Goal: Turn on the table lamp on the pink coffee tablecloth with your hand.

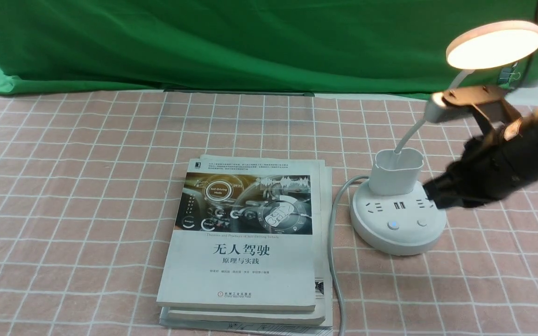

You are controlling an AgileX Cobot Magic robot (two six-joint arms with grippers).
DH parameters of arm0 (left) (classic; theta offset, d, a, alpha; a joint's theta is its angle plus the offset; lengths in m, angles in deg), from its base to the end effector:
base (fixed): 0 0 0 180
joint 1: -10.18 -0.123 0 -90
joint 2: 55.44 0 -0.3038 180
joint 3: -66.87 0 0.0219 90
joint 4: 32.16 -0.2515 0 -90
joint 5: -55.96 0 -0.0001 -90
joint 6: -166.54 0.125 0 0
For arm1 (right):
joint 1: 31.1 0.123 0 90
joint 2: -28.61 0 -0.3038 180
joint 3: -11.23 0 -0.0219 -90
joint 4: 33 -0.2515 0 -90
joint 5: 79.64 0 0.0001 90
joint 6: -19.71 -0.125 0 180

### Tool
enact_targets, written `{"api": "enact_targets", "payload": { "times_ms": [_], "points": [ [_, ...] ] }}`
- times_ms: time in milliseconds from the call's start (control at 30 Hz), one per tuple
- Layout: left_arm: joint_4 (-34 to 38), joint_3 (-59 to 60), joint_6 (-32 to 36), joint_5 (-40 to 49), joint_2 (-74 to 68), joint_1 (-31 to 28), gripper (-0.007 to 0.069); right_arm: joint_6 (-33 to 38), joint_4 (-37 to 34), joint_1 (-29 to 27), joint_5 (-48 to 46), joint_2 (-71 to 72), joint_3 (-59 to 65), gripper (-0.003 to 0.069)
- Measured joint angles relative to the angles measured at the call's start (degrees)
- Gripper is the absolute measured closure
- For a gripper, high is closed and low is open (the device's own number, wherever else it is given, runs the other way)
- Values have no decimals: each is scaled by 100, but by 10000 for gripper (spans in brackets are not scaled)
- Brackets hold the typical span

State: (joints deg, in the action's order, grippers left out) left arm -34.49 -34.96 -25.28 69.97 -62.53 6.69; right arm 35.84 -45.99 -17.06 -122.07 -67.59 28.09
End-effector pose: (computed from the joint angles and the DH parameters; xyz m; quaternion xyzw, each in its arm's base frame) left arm 0.0705 0.0055 0.1829 -0.0897 0.7566 -0.0305 0.6470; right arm 0.3111 0.0973 0.2349 -0.1896 0.9545 0.0884 0.2125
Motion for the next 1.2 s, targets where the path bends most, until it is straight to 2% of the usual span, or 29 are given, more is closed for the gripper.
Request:
{"api": "enact_targets", "payload": {
  "times_ms": [133,367,633,867,1000,1067,1200],
  "points": [
    [0,0,0,0,0,0,606,-104,0,0,-13,668,687,627],
    [0,0,-7,0,0,0,606,-751,0,0,-134,2389,1779,624],
    [0,0,-10,0,0,0,606,-1091,0,0,-386,3714,1905,596],
    [0,0,-6,0,0,0,606,-1054,34,0,104,4546,1905,592],
    [0,0,-6,0,0,0,606,-738,64,-6,393,4818,1980,629],
    [0,0,-6,0,0,0,606,-378,61,-70,824,5167,2299,629],
    [0,0,-6,0,0,0,606,-227,67,-427,1598,5970,3182,629]
  ]
}}
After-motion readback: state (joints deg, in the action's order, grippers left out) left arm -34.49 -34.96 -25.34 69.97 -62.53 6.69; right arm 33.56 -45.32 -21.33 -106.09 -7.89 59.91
